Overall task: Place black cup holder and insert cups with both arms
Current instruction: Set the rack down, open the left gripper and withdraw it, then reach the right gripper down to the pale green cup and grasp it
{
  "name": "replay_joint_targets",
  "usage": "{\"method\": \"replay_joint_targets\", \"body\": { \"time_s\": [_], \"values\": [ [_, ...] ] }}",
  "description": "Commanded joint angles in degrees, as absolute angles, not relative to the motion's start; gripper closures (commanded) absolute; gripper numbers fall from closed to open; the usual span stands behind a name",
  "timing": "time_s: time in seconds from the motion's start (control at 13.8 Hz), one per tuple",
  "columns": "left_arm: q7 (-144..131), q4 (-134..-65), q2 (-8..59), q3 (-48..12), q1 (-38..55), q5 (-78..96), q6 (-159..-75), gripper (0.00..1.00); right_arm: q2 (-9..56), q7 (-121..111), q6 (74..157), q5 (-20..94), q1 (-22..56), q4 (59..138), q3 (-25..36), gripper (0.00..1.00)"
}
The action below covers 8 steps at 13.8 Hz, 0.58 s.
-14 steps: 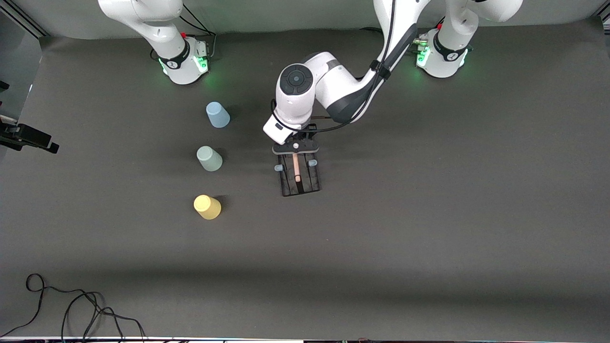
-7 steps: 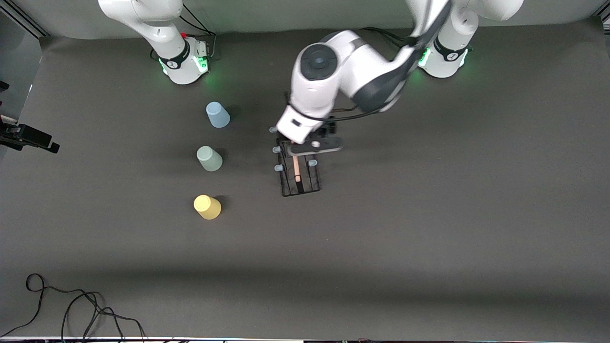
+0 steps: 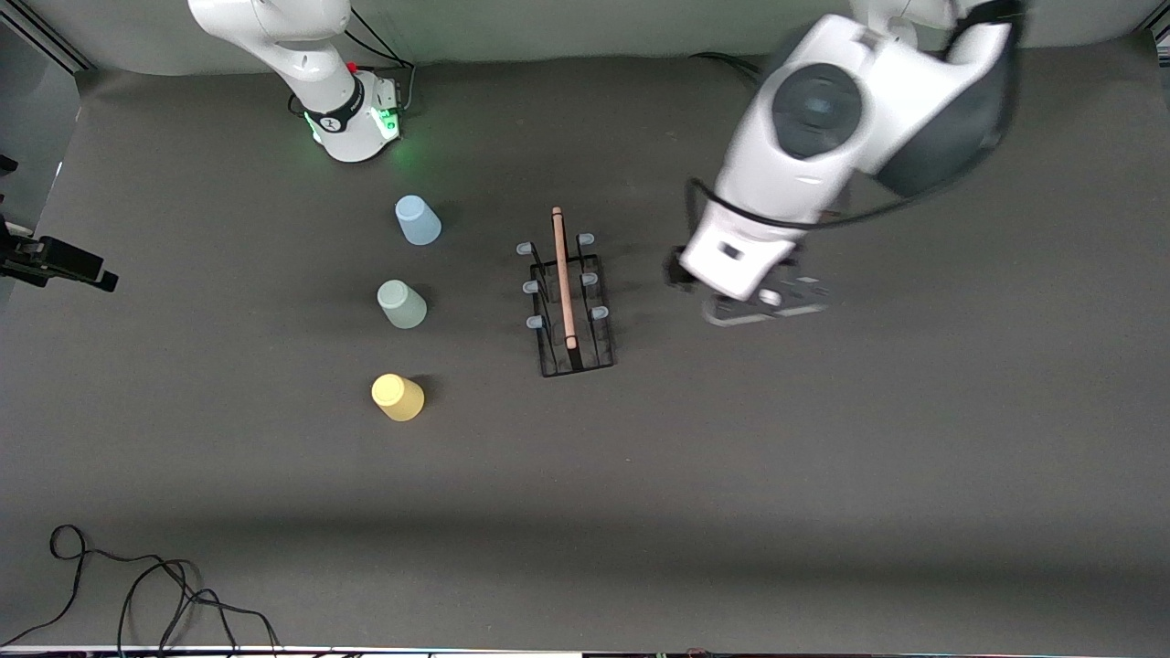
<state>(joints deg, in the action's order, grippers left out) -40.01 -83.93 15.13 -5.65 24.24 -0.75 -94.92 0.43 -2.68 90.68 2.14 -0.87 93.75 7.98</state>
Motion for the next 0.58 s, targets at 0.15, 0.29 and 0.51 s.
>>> {"method": "replay_joint_targets", "body": {
  "time_s": [0.15,0.29,0.51],
  "values": [
    [-20.54,-95.26,6.87,-6.24,10.15,-5.80,-94.75,0.00,-1.23,8.50,88.59,2.28,8.25,94.13,7.82,0.00],
    [-11.03,-95.97,5.37,-6.24,3.72,-5.45,-94.57,0.01,-0.44,10.45,88.77,2.46,10.28,95.52,7.73,0.00],
    [-2.48,-97.29,2.99,-6.24,-1.92,-5.19,-94.66,0.01,-0.96,10.63,90.96,4.73,11.34,100.70,7.82,0.00]
  ]
}}
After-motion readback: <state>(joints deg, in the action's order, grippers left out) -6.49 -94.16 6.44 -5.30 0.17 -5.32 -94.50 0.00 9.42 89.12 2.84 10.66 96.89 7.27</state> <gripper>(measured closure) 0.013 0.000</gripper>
